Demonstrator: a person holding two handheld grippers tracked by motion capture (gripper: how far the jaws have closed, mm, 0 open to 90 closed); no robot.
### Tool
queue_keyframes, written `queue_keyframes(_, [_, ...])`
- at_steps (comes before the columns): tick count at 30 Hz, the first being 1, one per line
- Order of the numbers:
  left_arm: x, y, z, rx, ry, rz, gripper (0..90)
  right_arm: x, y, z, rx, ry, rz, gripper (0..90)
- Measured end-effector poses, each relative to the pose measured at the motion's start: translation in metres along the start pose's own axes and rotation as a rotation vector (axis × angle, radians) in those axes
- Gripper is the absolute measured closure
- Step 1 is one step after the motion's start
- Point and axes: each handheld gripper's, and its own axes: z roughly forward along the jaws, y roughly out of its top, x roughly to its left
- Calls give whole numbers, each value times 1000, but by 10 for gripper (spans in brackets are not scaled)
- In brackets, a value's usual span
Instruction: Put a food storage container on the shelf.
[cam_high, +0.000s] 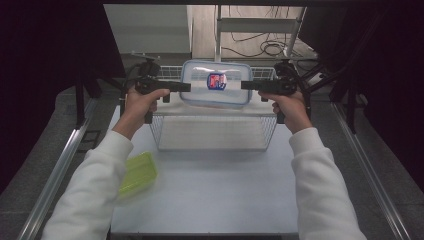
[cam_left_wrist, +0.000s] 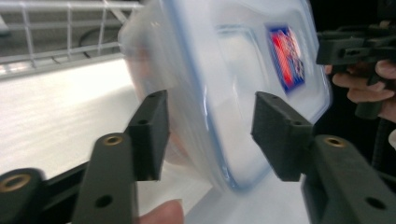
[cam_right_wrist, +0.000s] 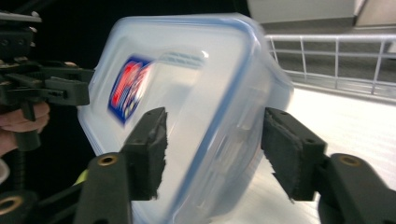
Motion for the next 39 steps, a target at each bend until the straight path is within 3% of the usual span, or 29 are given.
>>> queue_keyframes(2, [5,-2,0,-33,-14,-48,382,0,-2,4,24,-32,21,390])
queue_keyframes(3, [6,-2,0,-33,-18,-50,403,-1,-5,5,10,-16,35,396])
queue_keyframes(6, [5,-4,0,-42,-9,-47,373,3,-8,3,-13,-27,27,401])
queue_keyframes(8, [3,-4,-2,-50,5,-40,321,5,-9,0,-29,-37,28,396])
queue_keyframes(10, [-1,-4,-4,-51,-8,-39,290,5,-11,-5,-51,-37,22,410])
queue_keyframes(12, [-4,-4,-6,-50,3,-26,253,6,-13,-12,-73,-46,8,480])
queue_keyframes(15, [-7,-8,-11,-60,2,-26,224,13,-22,-25,-108,-85,4,682])
queue_keyframes(21, [-7,-18,-22,-24,1,-2,206,31,-47,-28,2,-53,-88,887])
queue_keyframes(24, [-10,-23,-29,-21,0,15,202,36,-55,-22,27,-21,-108,889])
queue_keyframes(30, [-13,-31,-40,-12,-1,35,195,42,-62,3,87,-3,-141,889])
queue_keyframes(36, [-19,-38,-48,-15,-26,59,183,42,-60,19,84,-42,-152,889])
queue_keyframes(39, [-21,-42,-48,-8,-32,63,181,38,-58,20,73,-51,-132,889])
